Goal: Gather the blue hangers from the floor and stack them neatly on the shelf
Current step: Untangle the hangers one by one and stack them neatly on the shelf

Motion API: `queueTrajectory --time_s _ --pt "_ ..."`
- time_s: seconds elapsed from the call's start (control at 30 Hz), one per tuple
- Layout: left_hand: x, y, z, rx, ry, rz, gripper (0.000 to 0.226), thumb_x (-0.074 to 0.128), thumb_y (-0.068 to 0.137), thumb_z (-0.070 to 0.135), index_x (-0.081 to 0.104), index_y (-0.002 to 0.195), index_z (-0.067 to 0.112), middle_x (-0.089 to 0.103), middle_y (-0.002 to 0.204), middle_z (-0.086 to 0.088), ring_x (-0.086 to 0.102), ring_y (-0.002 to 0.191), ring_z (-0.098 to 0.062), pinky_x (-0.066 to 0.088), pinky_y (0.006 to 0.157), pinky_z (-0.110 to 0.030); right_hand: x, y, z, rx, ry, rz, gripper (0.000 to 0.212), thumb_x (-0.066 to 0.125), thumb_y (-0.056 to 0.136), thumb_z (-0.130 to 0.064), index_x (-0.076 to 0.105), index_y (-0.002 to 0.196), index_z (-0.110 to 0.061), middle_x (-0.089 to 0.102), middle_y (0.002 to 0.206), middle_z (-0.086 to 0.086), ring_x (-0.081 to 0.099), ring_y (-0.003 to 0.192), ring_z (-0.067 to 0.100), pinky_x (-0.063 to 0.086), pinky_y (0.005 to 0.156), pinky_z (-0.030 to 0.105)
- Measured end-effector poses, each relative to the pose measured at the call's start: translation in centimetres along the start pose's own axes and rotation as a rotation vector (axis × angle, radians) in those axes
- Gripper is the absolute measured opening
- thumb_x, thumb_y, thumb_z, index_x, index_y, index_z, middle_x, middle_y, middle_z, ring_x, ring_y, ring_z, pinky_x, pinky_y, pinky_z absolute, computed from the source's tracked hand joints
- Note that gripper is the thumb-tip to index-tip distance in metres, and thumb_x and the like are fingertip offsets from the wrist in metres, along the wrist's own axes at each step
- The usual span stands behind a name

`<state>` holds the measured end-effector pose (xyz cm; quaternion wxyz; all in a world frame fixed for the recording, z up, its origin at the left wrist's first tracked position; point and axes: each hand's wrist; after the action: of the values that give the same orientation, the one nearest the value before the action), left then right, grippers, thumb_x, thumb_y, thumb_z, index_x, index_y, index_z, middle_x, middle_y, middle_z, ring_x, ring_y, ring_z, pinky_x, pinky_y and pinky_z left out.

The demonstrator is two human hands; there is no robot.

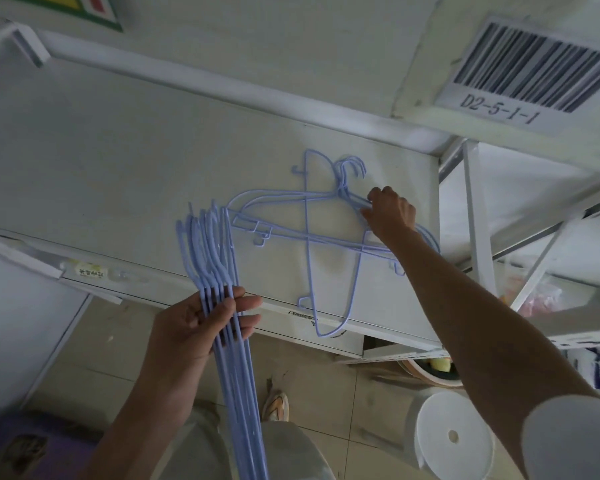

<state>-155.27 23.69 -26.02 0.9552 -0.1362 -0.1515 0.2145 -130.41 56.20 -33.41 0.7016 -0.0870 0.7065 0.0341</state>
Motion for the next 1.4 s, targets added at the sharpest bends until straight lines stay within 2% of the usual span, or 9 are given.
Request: queueTrajectory --time_s 0.27,0.37,0.47,0.6,0.77,0.93,1.03,1.23,1.4 --pt "0.4 -0.3 -0.2 0.000 -0.017 0.010 0.030 0.062 0.086 0.016 0.071 0.109 -0.001 0.080 0.097 -0.019 0.079 0.083 -0.034 0.066 0.073 -0.035 -0.1 0.5 0.8 -0.250 -0.186 0.098 0.025 0.059 0.101 -0.032 0.067 0.109 -0.010 0.058 0.111 0.012 0.060 0.106 0.034 0.052 0.069 0.041" --pt "0.4 0.1 0.5 0.010 -0.025 0.014 0.030 0.062 0.085 0.015 0.071 0.108 -0.001 0.080 0.096 -0.019 0.080 0.082 -0.032 0.066 0.074 -0.036 -1.2 -0.6 0.0 -0.098 0.251 -0.063 0.024 0.054 0.103 -0.031 0.058 0.108 -0.009 0.067 0.101 0.019 0.064 0.093 0.038 0.056 0.074 0.045" --pt "0.1 0.8 1.2 0.039 -0.024 0.010 0.022 0.061 0.086 0.014 0.073 0.102 0.005 0.081 0.093 -0.016 0.080 0.077 -0.029 0.066 0.071 -0.036 -3.7 -2.8 -0.9 0.035 0.815 -0.314 0.020 0.059 0.103 -0.030 0.063 0.106 -0.011 0.062 0.076 0.009 0.052 0.060 0.023 0.043 0.053 0.029" --pt "-1.8 0.4 2.8 0.023 0.016 -0.018 0.027 0.060 0.088 0.017 0.074 0.107 0.004 0.081 0.096 -0.013 0.080 0.083 -0.027 0.065 0.072 -0.033 -8.1 -8.6 -2.8 0.066 1.211 -0.516 0.033 0.052 0.107 -0.039 0.066 0.098 -0.011 0.031 0.062 -0.001 0.025 0.052 0.012 0.016 0.048 0.024" --pt "-5.9 -1.3 4.8 0.016 0.000 0.008 0.024 0.064 0.088 0.021 0.082 0.103 0.018 0.080 0.104 -0.017 0.079 0.094 -0.030 0.063 0.078 -0.033 -9.8 -15.1 -7.6 0.037 1.472 -0.635 0.045 0.043 0.108 -0.047 0.053 0.076 -0.017 0.031 0.054 -0.003 0.022 0.041 0.008 0.013 0.041 0.017" --pt "-8.0 -1.0 5.9 0.023 0.021 0.011 0.023 0.062 0.091 0.019 0.082 0.102 0.017 0.078 0.109 -0.019 0.078 0.097 -0.032 0.063 0.080 -0.031 -7.7 -17.2 -15.3 0.005 1.590 -0.446 0.045 0.047 0.107 -0.047 0.044 0.069 -0.022 0.027 0.053 -0.006 0.020 0.041 0.010 0.016 0.042 0.015" --pt "-9.4 -0.8 6.6 -0.011 -0.017 -0.016 0.022 0.064 0.090 0.020 0.081 0.104 0.013 0.077 0.112 -0.020 0.077 0.098 -0.034 0.063 0.080 -0.033 -5.5 -17.5 -18.8 0.092 1.542 -0.303 0.045 0.057 0.103 -0.045 0.051 0.082 -0.006 0.034 0.050 -0.004 0.027 0.039 0.012 0.022 0.041 0.016" --pt "-12.5 -1.0 7.9 0.010 -0.060 -0.062 0.027 0.065 0.090 0.020 0.075 0.112 0.008 0.079 0.108 -0.018 0.079 0.094 -0.031 0.063 0.077 -0.031 -2.8 -16.8 -22.7 0.273 1.457 -0.360 0.035 0.075 0.095 -0.030 0.053 0.071 -0.016 0.052 0.054 0.002 0.042 0.036 0.012 0.031 0.038 0.020" --pt "-15.1 -1.8 7.8 -0.019 -0.070 -0.112 0.028 0.062 0.093 0.017 0.070 0.114 0.001 0.080 0.105 -0.017 0.079 0.092 -0.030 0.063 0.075 -0.029 -3.6 -17.1 -24.4 0.355 1.561 -0.249 0.017 0.073 0.095 -0.023 0.062 0.089 -0.012 0.053 0.064 0.003 0.042 0.045 0.013 0.034 0.044 0.023"
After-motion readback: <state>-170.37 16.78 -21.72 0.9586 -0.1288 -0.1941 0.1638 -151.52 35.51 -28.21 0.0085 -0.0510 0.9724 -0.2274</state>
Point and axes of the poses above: each hand's wrist, its own y-axis towards the middle knuckle, its own x-axis out of the palm, z = x × y
